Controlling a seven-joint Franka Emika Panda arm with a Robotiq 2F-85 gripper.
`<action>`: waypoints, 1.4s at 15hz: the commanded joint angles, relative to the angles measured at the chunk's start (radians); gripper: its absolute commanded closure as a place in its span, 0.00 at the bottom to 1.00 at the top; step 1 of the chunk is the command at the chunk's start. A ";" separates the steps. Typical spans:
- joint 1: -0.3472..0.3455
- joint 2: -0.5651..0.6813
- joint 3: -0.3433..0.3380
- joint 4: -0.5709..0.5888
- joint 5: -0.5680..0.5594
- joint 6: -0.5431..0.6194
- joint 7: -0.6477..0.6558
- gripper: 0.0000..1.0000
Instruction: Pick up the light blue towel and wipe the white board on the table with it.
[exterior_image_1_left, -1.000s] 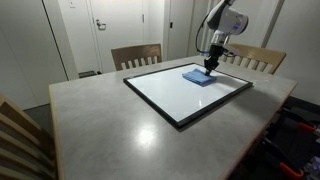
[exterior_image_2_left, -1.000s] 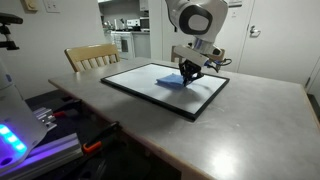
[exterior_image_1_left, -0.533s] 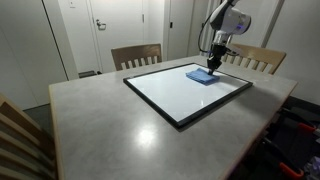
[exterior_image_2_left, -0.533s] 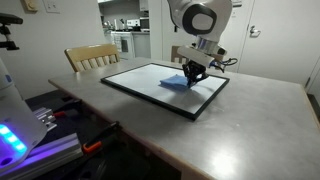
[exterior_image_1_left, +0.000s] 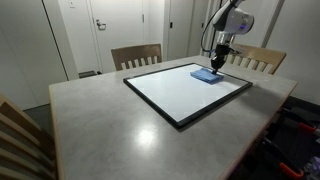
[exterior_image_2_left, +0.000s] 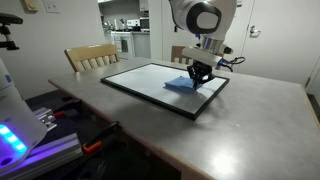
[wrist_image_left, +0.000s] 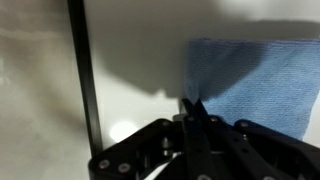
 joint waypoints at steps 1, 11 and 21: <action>-0.034 0.008 0.003 -0.010 -0.030 0.035 -0.012 0.99; -0.086 0.007 0.005 -0.001 -0.026 0.079 -0.005 0.99; -0.091 -0.010 -0.013 0.063 -0.088 0.000 -0.008 0.99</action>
